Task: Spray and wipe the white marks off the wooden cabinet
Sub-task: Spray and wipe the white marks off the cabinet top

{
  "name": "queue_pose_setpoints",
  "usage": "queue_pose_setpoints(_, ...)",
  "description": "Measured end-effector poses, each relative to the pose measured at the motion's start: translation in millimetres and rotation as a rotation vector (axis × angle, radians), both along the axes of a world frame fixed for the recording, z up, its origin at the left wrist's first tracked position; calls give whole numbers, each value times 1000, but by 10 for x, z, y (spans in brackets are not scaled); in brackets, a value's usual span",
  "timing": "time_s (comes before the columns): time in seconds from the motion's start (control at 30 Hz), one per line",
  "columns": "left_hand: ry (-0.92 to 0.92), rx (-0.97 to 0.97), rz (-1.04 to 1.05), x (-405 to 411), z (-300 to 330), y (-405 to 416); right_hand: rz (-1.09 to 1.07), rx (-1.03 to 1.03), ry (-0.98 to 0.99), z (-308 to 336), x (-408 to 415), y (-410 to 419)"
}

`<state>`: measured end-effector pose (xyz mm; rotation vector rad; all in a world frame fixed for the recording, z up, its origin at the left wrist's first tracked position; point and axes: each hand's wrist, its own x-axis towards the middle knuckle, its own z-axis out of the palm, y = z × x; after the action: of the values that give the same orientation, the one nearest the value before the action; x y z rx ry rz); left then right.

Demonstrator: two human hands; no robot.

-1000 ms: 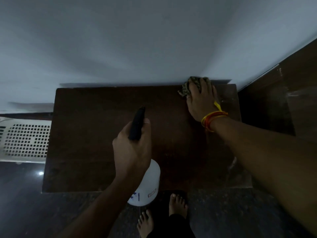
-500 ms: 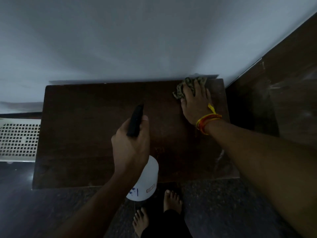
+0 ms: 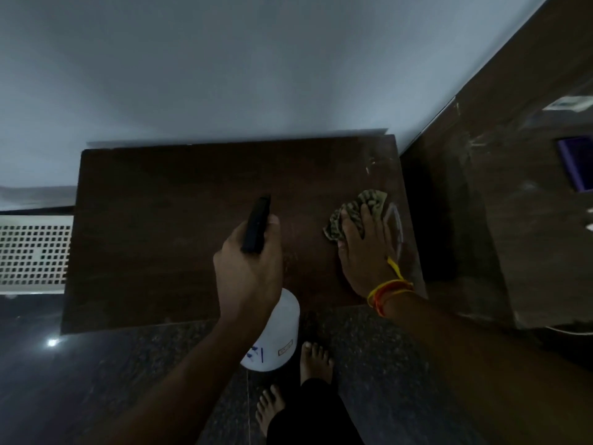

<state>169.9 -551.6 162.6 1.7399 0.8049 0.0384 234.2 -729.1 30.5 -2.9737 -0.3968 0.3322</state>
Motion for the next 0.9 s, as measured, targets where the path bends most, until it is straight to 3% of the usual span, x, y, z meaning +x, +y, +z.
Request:
queue_pose_setpoints(0.23, -4, 13, -36, -283, -1, 50, -76, 24, -5, 6, -417, 148)
queue_pose_setpoints(0.47, -27, 72, -57, -381, -36, -60, 38, 48, 6, 4, -839, 593)
queue_pose_setpoints(0.63, -19, 65, -87, -385, -74, -261, 140, 69, 0, -22, -800, 386)
queue_pose_setpoints(0.9, -35, 81, -82, -392, -77, -443, 67, 30, 20, -8, -785, -4)
